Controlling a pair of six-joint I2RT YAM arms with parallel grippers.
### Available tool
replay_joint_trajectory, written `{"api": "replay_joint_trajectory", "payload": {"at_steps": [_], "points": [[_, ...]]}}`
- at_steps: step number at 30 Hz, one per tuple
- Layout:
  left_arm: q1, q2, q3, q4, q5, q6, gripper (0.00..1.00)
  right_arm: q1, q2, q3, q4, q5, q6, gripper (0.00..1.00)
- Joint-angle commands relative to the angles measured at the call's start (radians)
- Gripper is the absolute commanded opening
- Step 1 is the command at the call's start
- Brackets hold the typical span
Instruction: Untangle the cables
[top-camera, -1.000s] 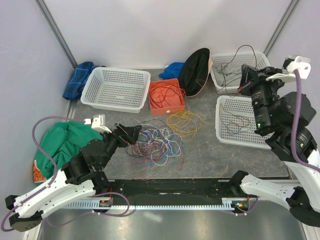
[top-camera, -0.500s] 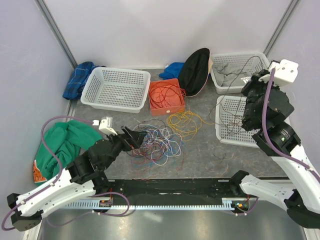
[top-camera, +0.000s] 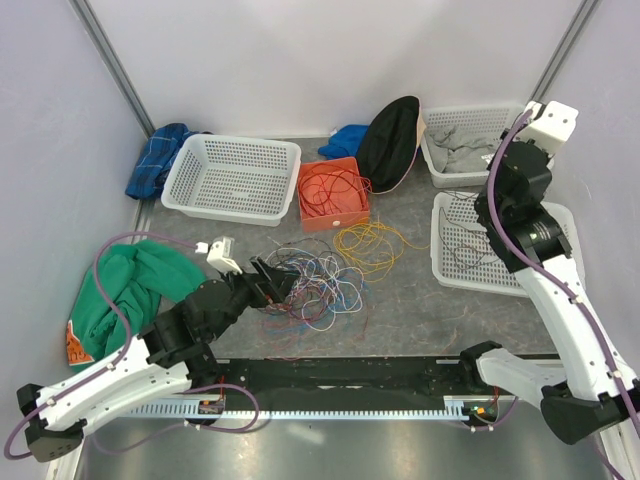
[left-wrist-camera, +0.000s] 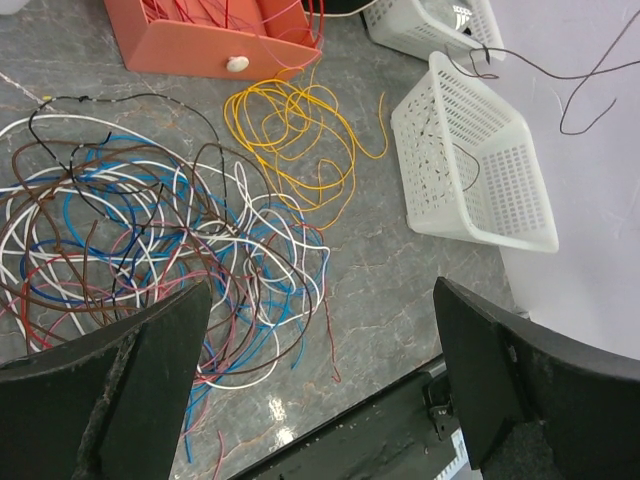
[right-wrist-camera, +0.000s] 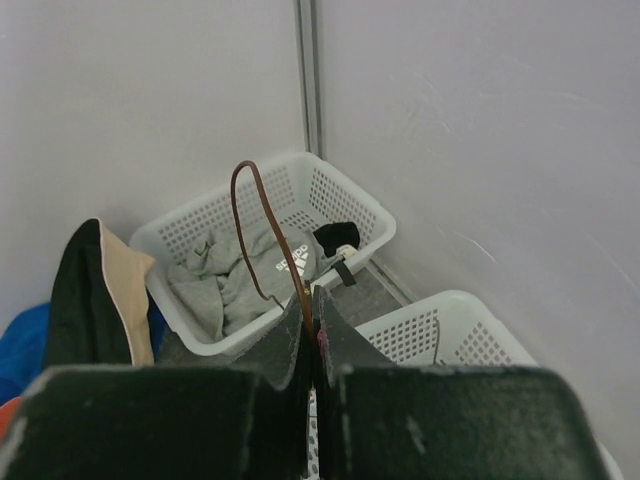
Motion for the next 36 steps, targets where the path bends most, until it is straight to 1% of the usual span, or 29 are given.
{"api": "replay_joint_trajectory", "payload": {"at_steps": [1,9,14,15,16,17,18,20,21,24,26,27,29,31,35,36], "points": [[0.003,-0.016,-0.032,0.044,0.012,-0.038,1.0,-0.057,-0.009,-0.029,0.007,-0.028,0.059,0.0],[0.003,-0.01,-0.043,0.06,0.029,-0.028,1.0,-0.158,-0.11,-0.261,-0.013,-0.107,0.191,0.0],[0.002,-0.019,-0.055,0.052,0.044,-0.03,1.0,-0.179,-0.115,-0.377,-0.062,-0.185,0.294,0.0],[0.002,-0.023,-0.057,0.047,0.041,-0.031,1.0,-0.18,-0.115,-0.388,-0.069,-0.207,0.304,0.06],[0.002,-0.03,-0.061,0.047,0.039,-0.033,1.0,-0.18,-0.118,-0.4,-0.075,-0.227,0.33,0.33],[0.003,-0.039,-0.064,0.044,0.035,-0.031,1.0,-0.18,-0.136,-0.425,-0.076,-0.247,0.34,0.44],[0.002,-0.043,-0.066,0.041,0.024,-0.03,1.0,-0.179,-0.151,-0.437,-0.073,-0.29,0.358,0.59],[0.002,-0.051,-0.066,0.04,0.013,-0.027,1.0,-0.177,-0.203,-0.469,-0.048,-0.331,0.377,0.68],[0.002,-0.05,-0.064,0.04,0.001,-0.022,1.0,-0.177,-0.219,-0.471,-0.042,-0.366,0.378,0.8],[0.002,-0.025,-0.048,0.041,-0.02,-0.001,1.0,-0.154,-0.253,-0.44,-0.046,-0.426,0.371,0.98],[0.002,-0.004,-0.032,0.04,-0.03,0.005,1.0,-0.127,-0.254,-0.405,-0.071,-0.462,0.371,0.98],[0.002,0.027,-0.026,0.041,-0.033,0.01,1.0,-0.091,-0.256,-0.399,-0.074,-0.476,0.369,0.98],[0.002,0.058,-0.014,0.04,-0.034,0.01,1.0,-0.056,-0.259,-0.396,-0.066,-0.535,0.369,0.98],[0.002,0.111,-0.006,0.041,-0.034,0.001,1.0,0.014,-0.262,-0.409,-0.028,-0.581,0.363,0.97],[0.002,0.208,0.008,0.032,-0.04,-0.022,1.0,0.128,-0.212,-0.478,0.041,-0.82,0.354,0.92],[0.002,0.228,0.014,0.018,-0.056,-0.039,1.0,0.18,-0.201,-0.492,0.052,-0.841,0.357,0.91]]}}
